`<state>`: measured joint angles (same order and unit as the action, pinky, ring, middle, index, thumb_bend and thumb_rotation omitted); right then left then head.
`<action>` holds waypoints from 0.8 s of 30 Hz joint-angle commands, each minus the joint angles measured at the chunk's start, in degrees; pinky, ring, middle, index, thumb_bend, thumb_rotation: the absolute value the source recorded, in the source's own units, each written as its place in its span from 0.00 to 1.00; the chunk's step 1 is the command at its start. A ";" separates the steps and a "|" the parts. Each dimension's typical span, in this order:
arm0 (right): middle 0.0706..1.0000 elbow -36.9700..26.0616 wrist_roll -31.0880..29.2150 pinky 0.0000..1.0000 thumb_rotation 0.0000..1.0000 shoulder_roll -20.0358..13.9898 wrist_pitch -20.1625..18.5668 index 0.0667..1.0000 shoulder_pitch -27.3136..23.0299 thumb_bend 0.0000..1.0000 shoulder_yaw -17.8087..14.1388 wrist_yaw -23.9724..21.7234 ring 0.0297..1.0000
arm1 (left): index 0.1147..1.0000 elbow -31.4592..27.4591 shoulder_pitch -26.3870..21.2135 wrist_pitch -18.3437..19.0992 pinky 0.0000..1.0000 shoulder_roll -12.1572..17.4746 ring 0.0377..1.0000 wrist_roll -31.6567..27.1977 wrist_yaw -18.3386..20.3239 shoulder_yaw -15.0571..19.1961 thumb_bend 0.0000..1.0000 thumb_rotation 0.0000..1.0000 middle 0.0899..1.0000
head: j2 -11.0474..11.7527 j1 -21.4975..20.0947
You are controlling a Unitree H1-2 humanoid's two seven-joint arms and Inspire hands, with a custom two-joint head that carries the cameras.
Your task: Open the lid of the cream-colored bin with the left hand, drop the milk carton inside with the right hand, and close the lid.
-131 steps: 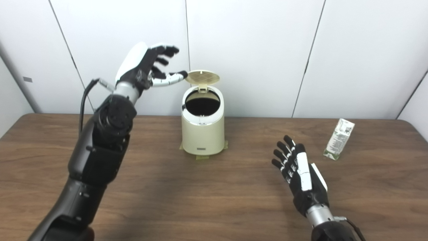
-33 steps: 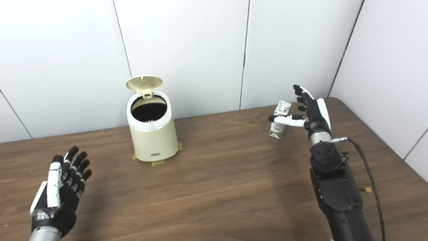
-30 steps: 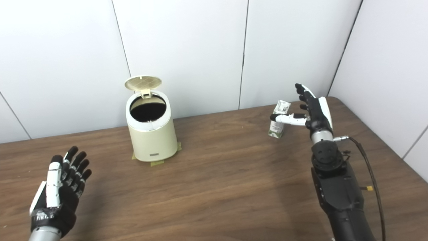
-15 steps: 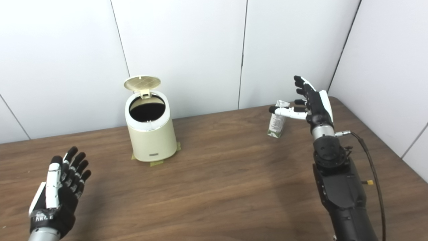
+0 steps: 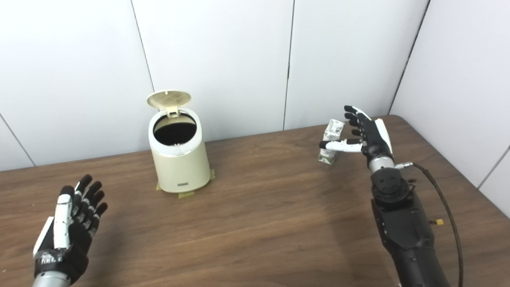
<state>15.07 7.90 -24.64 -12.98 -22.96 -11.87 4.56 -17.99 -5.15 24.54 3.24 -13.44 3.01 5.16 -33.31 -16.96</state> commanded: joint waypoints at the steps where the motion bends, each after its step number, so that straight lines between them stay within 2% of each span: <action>1: 0.84 -0.78 -0.02 0.84 0.11 -2.37 2.15 0.84 -2.62 0.96 -0.21 -0.13 0.87 | 1.00 -2.07 -1.60 -0.86 1.00 0.26 1.00 0.10 0.26 -0.37 0.44 1.00 0.97 | 0.01 0.13; 4: 0.86 -0.38 -0.77 0.83 0.09 -2.53 2.00 0.85 -2.79 0.96 -0.33 -0.80 0.88 | 1.00 -2.25 -1.46 -0.97 1.00 0.06 1.00 -0.09 0.34 -0.63 0.43 1.00 0.97 | -0.04 0.81; 7: 0.85 -0.28 -1.82 0.68 0.09 -2.39 1.50 0.85 -2.84 0.95 -0.70 -1.23 0.82 | 1.00 -2.58 -1.24 -0.94 1.00 -0.16 1.00 0.08 0.22 -1.00 0.43 1.00 0.98 | -0.11 1.32; 9: 0.83 0.23 -2.19 0.51 0.07 -2.19 1.70 0.85 -2.92 0.94 -0.87 -1.11 0.71 | 0.99 -2.65 -1.10 -1.18 1.00 -0.29 1.00 0.61 -0.04 -1.28 0.43 1.00 0.99 | -0.14 1.46; 10: 0.81 0.68 -2.23 0.39 0.06 -2.12 2.03 0.85 -2.98 0.93 -0.81 -0.96 0.58 | 0.99 -2.70 -1.02 -1.32 1.00 -0.38 1.00 0.81 -0.14 -1.40 0.43 1.00 0.99 | -0.13 1.51; 11: 0.79 1.49 -1.94 0.33 0.05 -2.24 2.82 0.84 -3.03 0.93 -0.48 -0.81 0.49 | 0.99 -2.74 -0.96 -1.41 1.00 -0.48 1.00 0.94 -0.20 -1.49 0.43 1.00 0.99 | -0.13 1.51; 13: 0.78 2.98 -1.16 0.62 0.07 -2.51 4.42 0.82 -3.11 0.94 0.23 -0.39 0.70 | 0.99 -2.71 -0.89 -1.56 1.00 -0.61 1.00 1.13 -0.30 -1.57 0.43 1.00 0.98 | -0.13 1.51; 15: 0.80 3.91 -0.71 0.72 0.07 -2.65 5.48 0.81 -3.19 0.95 0.64 -0.05 0.78 | 0.99 -2.69 -0.86 -1.47 1.00 -0.56 1.00 1.19 -0.27 -1.62 0.44 1.00 0.98 | -0.17 1.33; 19: 0.82 4.74 -0.19 0.75 0.08 -2.87 6.20 0.81 -3.27 0.94 1.05 0.20 0.81 | 0.99 -2.76 -0.83 -0.91 1.00 -0.51 1.00 1.27 -0.48 -1.57 0.45 1.00 0.99 | -0.17 1.33; 24: 0.77 6.41 0.17 0.71 0.09 -2.93 8.10 0.77 -3.57 0.95 1.20 0.85 0.76 | 0.99 -2.92 -0.94 -0.63 1.00 -0.59 1.00 1.01 -0.71 -1.41 0.44 1.00 0.99 | -0.26 1.25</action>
<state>22.38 7.74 -25.48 -7.80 -23.56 -10.33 4.41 -18.62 -4.66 24.57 2.57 -12.68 2.41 3.76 -33.40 -15.64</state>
